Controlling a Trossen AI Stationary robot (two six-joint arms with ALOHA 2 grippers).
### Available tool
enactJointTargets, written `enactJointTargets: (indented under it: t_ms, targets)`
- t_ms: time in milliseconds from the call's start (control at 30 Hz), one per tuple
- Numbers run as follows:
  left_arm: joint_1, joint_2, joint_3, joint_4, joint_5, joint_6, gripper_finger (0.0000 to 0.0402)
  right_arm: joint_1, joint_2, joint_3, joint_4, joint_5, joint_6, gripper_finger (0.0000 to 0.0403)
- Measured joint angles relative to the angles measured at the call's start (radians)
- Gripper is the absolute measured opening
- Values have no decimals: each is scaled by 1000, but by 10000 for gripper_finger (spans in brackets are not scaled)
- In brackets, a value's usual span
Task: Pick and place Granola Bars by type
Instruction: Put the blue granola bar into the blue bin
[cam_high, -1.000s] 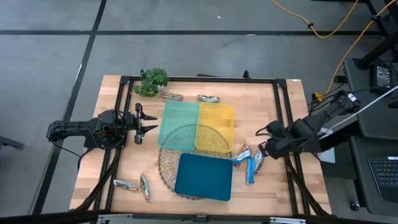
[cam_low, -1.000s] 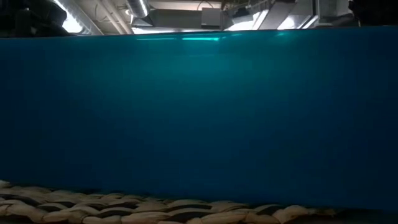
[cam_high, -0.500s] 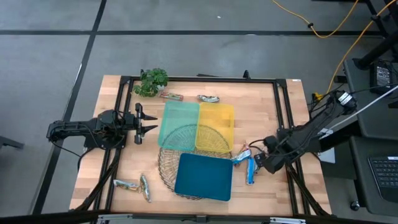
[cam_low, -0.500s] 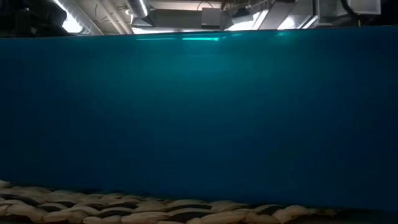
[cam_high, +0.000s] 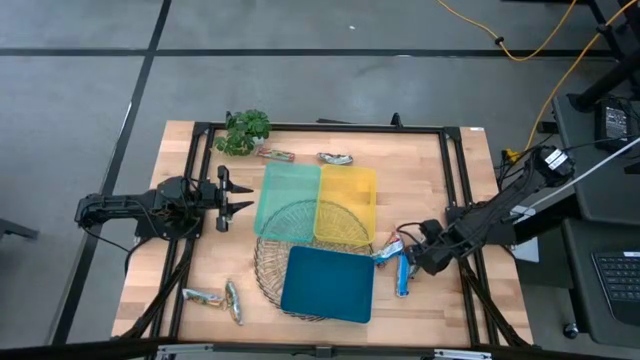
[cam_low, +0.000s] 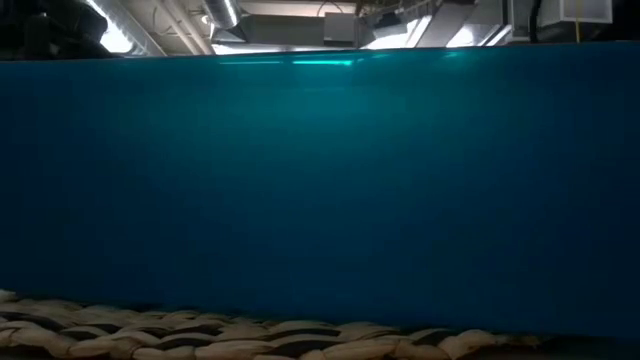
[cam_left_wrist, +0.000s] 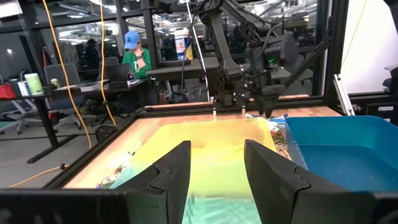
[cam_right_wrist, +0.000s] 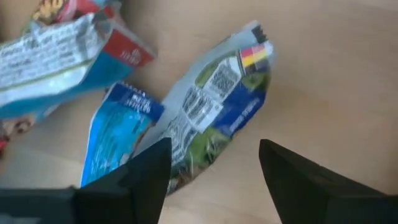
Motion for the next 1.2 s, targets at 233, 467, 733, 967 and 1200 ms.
enactJointTargets:
  t_ms: [233,467,733,967,1200]
  targets:
    - [0,0,0,0,0,0,143,-40,0,-63,120,42,-12,233]
    - [0,0,0,0,0,0,143,-46,0,-72,116,51,-33,190]
    - [0,0,0,0,0,0,143,-46,0,-73,117,57,-58,109]
    - [0,0,0,0,0,0,143,-46,0,-58,142,46,-70,75]
    - [0,0,0,0,0,0,143,-46,0,30,111,46,-143,71]
